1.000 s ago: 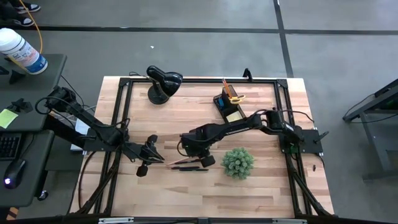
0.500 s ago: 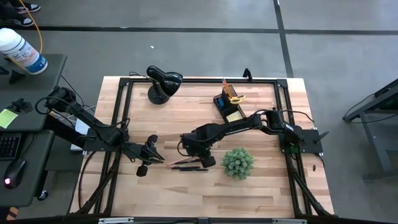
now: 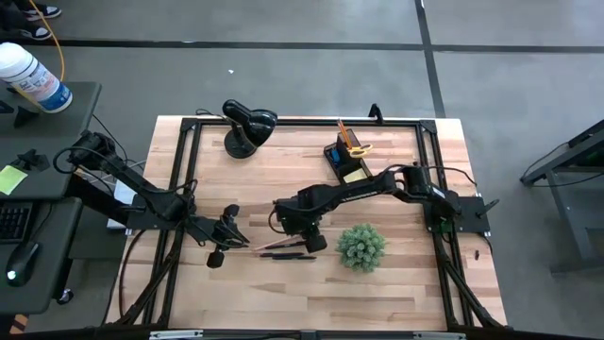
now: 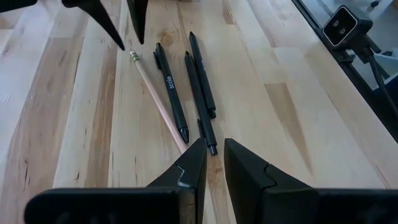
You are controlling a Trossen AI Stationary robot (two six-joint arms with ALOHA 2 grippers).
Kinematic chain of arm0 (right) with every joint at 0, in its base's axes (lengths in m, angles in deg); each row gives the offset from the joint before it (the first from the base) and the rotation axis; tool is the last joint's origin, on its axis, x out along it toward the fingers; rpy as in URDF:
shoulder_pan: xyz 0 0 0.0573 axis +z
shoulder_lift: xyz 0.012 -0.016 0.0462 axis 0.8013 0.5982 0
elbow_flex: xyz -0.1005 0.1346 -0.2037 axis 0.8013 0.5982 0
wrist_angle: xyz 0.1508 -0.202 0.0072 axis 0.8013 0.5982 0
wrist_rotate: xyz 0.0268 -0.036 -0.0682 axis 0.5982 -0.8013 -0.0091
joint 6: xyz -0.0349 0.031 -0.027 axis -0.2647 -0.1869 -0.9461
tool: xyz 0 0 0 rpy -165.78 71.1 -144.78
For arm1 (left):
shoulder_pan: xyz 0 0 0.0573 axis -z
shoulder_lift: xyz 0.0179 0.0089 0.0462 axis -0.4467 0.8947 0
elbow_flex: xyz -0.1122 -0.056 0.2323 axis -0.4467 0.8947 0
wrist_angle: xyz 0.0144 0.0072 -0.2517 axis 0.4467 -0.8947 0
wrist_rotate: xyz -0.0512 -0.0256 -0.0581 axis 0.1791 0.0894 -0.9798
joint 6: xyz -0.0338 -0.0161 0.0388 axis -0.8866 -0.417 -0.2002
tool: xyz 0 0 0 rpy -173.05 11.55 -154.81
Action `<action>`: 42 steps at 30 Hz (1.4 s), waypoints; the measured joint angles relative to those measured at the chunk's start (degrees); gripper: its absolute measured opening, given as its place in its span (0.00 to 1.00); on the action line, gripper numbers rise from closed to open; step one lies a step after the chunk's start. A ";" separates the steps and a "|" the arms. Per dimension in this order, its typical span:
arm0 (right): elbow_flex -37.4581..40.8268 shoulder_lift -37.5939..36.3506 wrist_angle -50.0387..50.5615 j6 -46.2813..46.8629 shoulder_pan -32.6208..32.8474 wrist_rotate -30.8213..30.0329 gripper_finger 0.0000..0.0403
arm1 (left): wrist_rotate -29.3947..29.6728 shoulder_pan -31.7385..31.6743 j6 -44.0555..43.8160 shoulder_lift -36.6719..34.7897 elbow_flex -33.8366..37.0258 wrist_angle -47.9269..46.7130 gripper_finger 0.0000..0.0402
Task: Pick and place office supplies into organizer
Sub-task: Put the white pencil into the desk organizer
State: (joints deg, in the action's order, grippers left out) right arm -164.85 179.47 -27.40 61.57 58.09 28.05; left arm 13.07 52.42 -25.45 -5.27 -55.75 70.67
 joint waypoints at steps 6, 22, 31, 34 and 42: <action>-0.04 0.67 0.47 1.13 0.03 0.12 0.24 | 0.01 0.00 -0.01 0.00 0.00 -1.07 0.11; 0.02 1.65 0.22 2.13 0.45 -2.36 0.19 | 0.25 0.00 -0.01 -0.02 0.00 -1.72 0.11; -0.25 2.72 0.54 2.65 0.49 0.31 0.11 | 0.33 0.00 -0.01 -0.02 0.00 -2.55 0.11; -0.28 3.10 0.37 3.69 0.83 0.09 0.12 | 0.35 0.00 -0.01 -0.02 0.00 -2.54 0.11; -0.24 3.22 0.64 3.77 1.45 -1.89 0.02 | 0.35 0.02 1.24 -0.02 0.00 -2.54 0.11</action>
State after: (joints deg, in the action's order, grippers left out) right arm -165.09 182.69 -26.76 65.34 59.54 26.16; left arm 13.43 52.45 -24.22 -5.29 -55.75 68.14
